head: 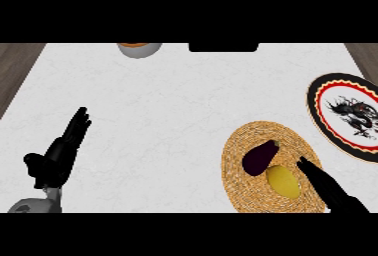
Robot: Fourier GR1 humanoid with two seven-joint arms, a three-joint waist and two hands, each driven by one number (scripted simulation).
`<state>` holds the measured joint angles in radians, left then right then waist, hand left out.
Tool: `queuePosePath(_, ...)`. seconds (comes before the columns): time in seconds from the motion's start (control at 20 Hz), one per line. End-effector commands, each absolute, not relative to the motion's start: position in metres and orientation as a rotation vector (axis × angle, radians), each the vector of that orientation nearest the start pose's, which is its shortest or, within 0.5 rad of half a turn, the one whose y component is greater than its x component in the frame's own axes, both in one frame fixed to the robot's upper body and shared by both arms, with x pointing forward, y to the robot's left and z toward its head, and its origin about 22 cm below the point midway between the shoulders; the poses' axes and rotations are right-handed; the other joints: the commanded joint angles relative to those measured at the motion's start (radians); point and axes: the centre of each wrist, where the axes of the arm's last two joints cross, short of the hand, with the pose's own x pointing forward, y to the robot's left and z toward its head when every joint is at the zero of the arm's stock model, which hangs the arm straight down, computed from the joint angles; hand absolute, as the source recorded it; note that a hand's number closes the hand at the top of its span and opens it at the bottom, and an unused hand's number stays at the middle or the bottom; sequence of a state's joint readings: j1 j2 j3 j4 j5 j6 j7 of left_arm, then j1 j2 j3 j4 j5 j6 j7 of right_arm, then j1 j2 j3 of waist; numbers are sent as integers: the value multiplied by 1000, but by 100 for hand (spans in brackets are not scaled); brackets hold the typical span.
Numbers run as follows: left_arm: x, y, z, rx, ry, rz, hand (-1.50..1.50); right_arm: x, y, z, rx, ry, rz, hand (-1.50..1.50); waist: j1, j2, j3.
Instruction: Pick the lemon from the placemat and place it in the plate
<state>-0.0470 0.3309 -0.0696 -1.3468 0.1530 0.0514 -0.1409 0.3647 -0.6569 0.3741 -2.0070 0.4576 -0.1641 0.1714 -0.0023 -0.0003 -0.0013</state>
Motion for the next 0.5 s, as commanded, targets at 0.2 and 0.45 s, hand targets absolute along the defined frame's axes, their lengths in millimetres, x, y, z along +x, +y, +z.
queuePosePath(0.2, 243, 300, -14, 175, -1530, -123, 0, 161, -272, 70, -624, -1202, 973, -150, 5, 0, 1)
queuePosePath(0.45, 244, 299, -31, 148, -1530, -146, 0, 172, -252, 40, -687, -1102, 1047, -150, 5, 1, 1)
